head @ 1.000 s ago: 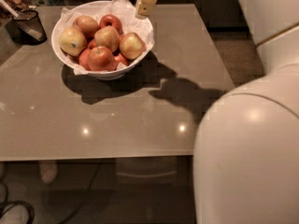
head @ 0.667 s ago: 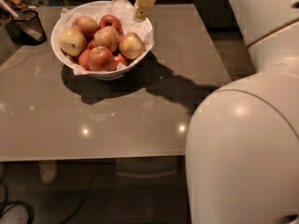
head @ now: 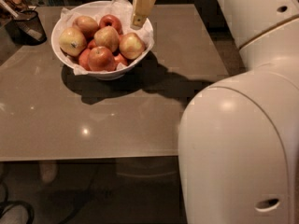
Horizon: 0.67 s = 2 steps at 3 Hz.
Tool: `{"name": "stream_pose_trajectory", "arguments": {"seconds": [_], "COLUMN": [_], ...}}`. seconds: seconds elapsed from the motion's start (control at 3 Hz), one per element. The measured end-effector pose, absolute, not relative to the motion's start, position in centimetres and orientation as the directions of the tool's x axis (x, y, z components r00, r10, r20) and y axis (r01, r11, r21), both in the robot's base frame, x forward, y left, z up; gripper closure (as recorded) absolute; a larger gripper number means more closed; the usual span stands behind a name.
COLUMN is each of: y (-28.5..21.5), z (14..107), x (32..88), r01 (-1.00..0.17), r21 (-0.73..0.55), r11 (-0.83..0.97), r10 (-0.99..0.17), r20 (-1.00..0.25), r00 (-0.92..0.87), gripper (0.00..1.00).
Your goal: Pick apple from white bowl
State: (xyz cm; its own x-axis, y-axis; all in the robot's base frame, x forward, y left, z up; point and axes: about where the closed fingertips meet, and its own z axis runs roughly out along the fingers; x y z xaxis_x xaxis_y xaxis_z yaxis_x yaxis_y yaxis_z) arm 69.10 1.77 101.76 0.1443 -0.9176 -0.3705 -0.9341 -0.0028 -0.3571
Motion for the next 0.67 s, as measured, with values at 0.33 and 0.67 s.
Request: {"name": "stream_pose_trajectory", "arguments": {"seconds": [0.33,0.67], "y": [2.27,2.85], "z": [100.83,99.93], "x": [69.07,69.15], "r01": [-0.944,-0.954], "r21": [-0.329,-0.300], "r11": [-0.004,-0.005], "r10": [-0.912,-0.907], "r20": [-0.386,-0.400], "r00": [0.138,0.130], "gripper": [0.19,0.20]}}
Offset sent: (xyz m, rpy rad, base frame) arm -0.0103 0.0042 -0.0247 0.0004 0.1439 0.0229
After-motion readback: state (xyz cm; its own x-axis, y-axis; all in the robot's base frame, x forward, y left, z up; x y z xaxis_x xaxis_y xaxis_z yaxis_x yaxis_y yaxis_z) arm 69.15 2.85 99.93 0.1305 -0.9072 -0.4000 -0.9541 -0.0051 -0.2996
